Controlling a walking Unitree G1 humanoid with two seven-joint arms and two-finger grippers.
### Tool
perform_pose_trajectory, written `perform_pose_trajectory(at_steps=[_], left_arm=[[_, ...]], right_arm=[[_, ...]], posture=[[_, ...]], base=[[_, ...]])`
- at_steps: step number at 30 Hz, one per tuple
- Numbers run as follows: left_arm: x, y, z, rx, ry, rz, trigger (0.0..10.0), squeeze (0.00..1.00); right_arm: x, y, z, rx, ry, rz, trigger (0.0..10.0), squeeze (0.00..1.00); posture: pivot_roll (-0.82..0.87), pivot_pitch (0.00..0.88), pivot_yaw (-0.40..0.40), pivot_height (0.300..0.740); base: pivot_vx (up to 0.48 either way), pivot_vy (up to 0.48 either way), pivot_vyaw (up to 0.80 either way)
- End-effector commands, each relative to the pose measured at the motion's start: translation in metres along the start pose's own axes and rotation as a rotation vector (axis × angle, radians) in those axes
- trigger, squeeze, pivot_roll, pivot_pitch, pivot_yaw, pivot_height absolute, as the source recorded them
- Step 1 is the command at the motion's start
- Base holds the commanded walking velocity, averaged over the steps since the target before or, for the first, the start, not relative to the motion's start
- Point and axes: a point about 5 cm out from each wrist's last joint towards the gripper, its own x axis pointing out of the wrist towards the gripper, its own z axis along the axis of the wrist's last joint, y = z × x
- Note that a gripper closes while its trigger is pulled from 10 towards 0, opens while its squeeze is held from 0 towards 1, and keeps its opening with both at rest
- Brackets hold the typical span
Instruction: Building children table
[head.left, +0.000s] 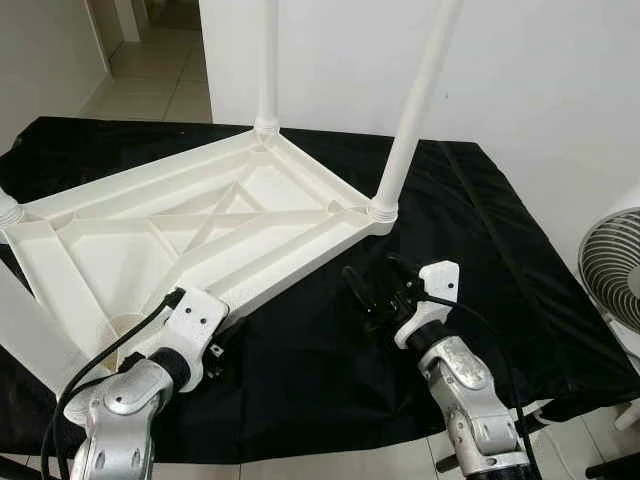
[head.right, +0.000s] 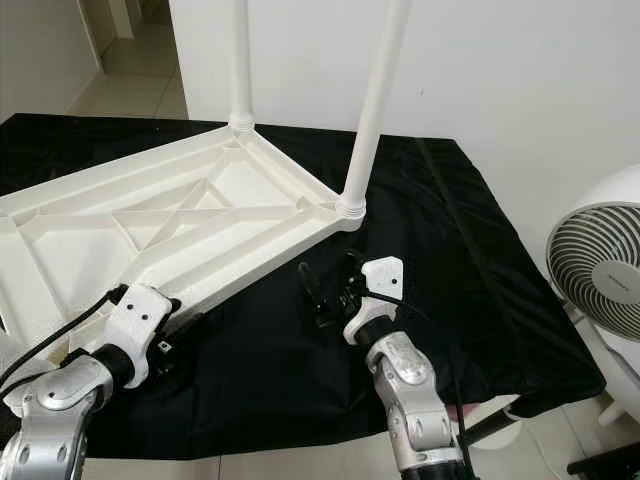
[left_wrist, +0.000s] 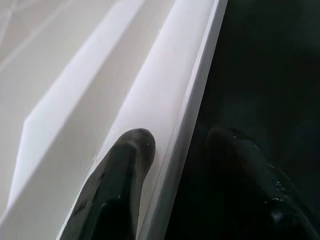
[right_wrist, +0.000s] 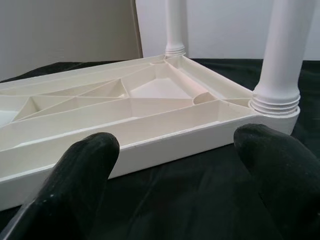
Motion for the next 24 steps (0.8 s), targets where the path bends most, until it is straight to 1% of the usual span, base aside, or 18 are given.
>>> perform_pose_trajectory(at_steps=[1,12,14,15,16,17,18,19,21,22,24], left_arm=[[0.000,0.015,-0.005,-0.004,0.029,0.319,10.0,0.00],[0.003,0.018,-0.006,0.014,0.061,0.327,10.0,0.00],[0.003,0.019,-0.005,-0.005,0.057,0.334,10.0,0.00],[0.003,0.019,-0.005,-0.021,0.054,0.339,9.6,0.00],[0.003,0.019,-0.005,-0.021,0.054,0.339,9.6,0.00],[0.004,0.019,-0.004,-0.035,0.056,0.351,7.7,0.00],[0.004,0.019,-0.004,-0.035,0.056,0.351,7.7,0.00],[0.006,0.017,-0.003,-0.050,0.062,0.372,0.0,0.00],[0.010,0.013,0.000,-0.077,0.058,0.390,0.0,0.00],[0.010,0.013,0.000,-0.077,0.058,0.390,0.0,0.00],[0.015,0.009,0.001,-0.097,0.075,0.417,0.0,0.00]], right_arm=[[-0.004,-0.005,0.000,-0.004,0.009,-0.025,10.0,0.00],[-0.005,-0.005,0.000,-0.002,0.011,-0.032,10.0,0.00],[-0.005,-0.004,0.000,-0.002,0.011,-0.032,10.0,0.00],[-0.005,-0.004,0.000,-0.002,0.011,-0.032,10.0,0.00],[-0.005,-0.004,0.000,-0.002,0.011,-0.032,10.0,0.00],[-0.005,-0.004,0.000,-0.002,0.011,-0.031,10.0,0.00],[-0.005,-0.004,0.000,-0.002,0.011,-0.031,10.0,0.00],[-0.004,-0.004,0.000,-0.002,0.010,-0.031,10.0,0.00],[-0.004,-0.004,0.001,-0.002,0.010,-0.033,10.0,0.00],[-0.004,-0.004,0.001,-0.002,0.010,-0.033,10.0,0.00],[-0.005,-0.005,0.001,-0.004,0.009,-0.036,10.0,0.00]], posture=[[0.07,0.080,-0.053,0.740],[0.06,0.078,-0.048,0.740],[0.06,0.076,-0.049,0.740],[0.06,0.076,-0.049,0.740],[0.06,0.076,-0.049,0.740],[0.06,0.075,-0.048,0.740],[0.06,0.075,-0.048,0.740],[0.06,0.075,-0.048,0.740],[0.06,0.074,-0.046,0.740],[0.06,0.074,-0.046,0.740],[0.06,0.074,-0.046,0.740]], base=[[0.000,0.000,0.00],[0.000,0.000,0.00],[0.000,0.000,0.00],[0.000,0.000,0.00],[0.000,0.000,0.00],[0.000,0.000,0.00],[0.000,0.000,0.00],[0.000,0.000,0.00],[0.000,0.000,0.00],[0.000,0.000,0.00],[0.000,0.000,0.00]])
